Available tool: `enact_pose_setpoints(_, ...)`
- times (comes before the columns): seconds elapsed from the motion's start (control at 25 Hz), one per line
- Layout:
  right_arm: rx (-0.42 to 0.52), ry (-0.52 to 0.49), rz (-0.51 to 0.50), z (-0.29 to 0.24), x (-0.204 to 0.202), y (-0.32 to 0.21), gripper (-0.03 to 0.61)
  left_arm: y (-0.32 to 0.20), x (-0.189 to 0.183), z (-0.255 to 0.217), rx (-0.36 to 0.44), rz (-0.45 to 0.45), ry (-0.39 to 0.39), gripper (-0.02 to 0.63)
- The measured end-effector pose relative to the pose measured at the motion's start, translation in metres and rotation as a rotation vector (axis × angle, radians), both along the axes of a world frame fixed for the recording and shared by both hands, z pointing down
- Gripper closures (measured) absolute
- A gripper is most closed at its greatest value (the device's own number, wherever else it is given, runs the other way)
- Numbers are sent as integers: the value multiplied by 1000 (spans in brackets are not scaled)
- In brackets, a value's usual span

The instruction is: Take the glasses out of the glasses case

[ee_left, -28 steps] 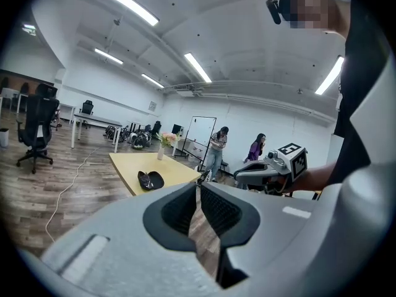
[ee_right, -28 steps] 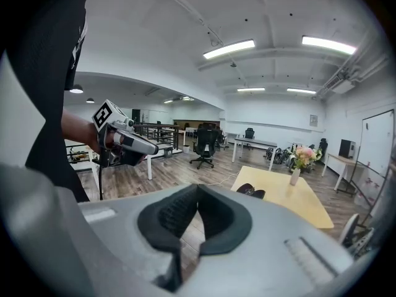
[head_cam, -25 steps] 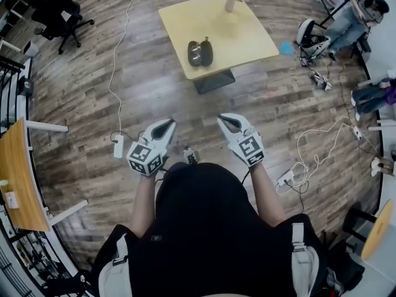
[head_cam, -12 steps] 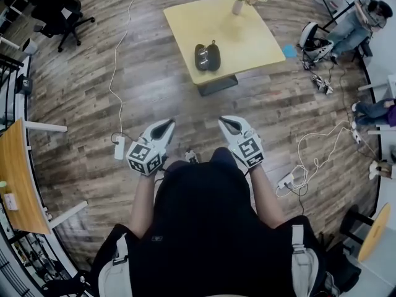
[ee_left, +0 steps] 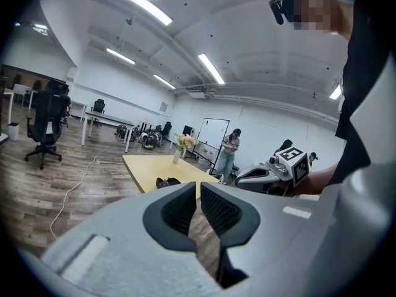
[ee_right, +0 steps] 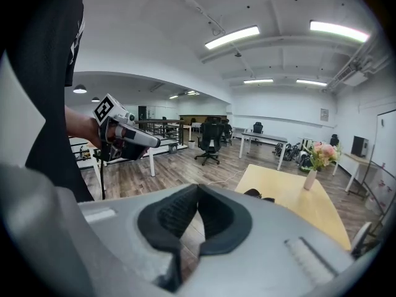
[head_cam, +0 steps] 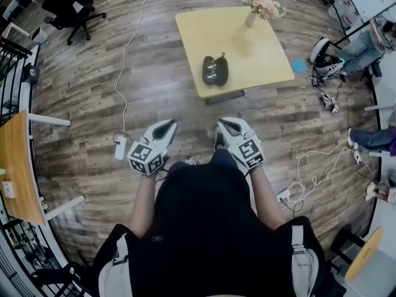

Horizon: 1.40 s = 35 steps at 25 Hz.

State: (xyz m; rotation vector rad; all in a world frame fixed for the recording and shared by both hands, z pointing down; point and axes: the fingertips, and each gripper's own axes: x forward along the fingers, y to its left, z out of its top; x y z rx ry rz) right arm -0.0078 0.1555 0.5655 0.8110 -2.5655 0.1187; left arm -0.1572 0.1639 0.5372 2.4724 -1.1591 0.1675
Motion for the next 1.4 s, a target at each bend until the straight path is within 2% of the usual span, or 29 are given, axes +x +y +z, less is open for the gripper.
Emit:
enact_pose_setpoints(0.36, -23, -24, -102, 5, 6, -78, 575, -72, 21, -2, -15, -65, -21, 581)
enact_pose_setpoints(0.68, -39, -41, -130, 8, 32, -142, 575, -123, 45, -10, -22, -92, -57, 581)
enact_pose_setpoints(1.12, -50, -25, -239, 19, 60, -191, 575, -162, 73, -6, -43, -189, -81, 581)
enact_pose_setpoints(1.4, -56, -26, -292, 25, 73, -214, 575, -181, 99, -4, -39, -209, -107, 581)
